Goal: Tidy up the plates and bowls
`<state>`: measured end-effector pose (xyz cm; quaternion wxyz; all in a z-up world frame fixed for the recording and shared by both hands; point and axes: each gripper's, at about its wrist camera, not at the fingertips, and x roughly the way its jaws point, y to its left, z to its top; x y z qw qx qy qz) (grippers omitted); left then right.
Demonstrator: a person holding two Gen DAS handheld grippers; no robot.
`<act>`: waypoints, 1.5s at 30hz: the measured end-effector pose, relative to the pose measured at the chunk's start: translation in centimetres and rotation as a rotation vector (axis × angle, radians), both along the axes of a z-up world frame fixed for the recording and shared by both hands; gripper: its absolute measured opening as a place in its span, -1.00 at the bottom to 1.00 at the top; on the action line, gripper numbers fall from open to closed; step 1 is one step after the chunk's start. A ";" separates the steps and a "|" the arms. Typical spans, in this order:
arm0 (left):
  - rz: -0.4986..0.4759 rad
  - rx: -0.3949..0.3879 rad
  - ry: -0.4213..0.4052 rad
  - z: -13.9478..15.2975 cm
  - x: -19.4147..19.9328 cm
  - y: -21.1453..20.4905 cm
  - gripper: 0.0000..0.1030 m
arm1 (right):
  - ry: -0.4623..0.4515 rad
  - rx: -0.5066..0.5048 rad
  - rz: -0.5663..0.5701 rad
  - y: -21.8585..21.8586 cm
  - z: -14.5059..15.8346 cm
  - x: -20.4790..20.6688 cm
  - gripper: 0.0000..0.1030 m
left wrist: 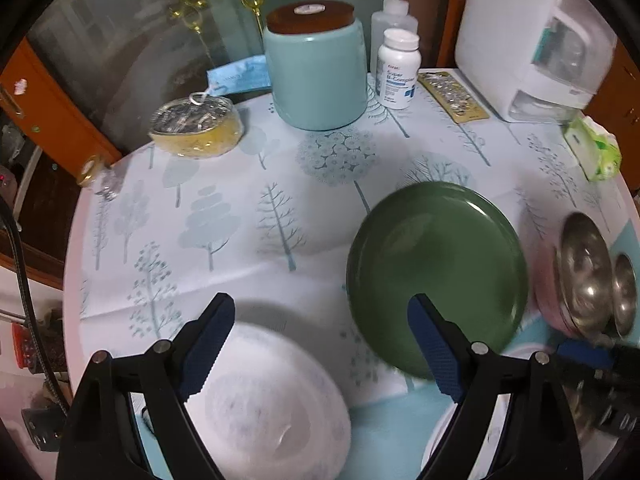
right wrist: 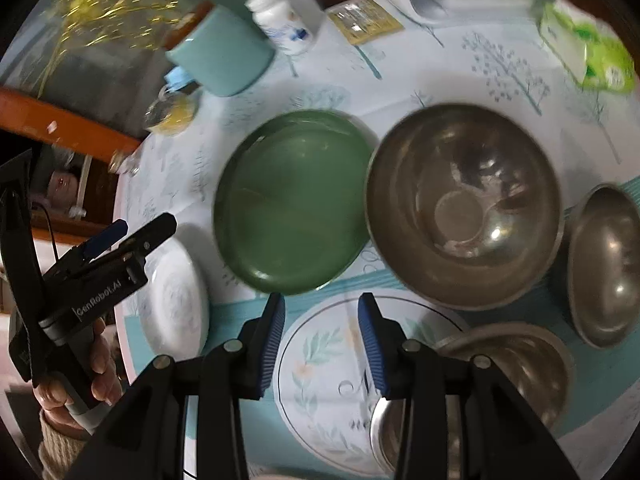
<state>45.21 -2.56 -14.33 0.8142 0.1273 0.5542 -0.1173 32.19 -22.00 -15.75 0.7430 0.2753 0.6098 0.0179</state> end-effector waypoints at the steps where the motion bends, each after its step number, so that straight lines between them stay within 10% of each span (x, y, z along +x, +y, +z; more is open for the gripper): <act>1: 0.005 -0.001 0.006 -0.6 0.6 -0.1 0.70 | 0.007 0.022 -0.015 -0.1 -0.6 0.1 -0.25; 24: -0.040 -0.137 0.269 -7.2 6.8 -1.6 -0.46 | 0.026 0.008 -0.139 0.1 -5.0 1.7 -0.47; 45: -0.002 -0.165 0.247 -7.7 6.4 -2.7 -0.79 | 0.002 -0.057 -0.144 0.3 -5.8 2.4 -0.74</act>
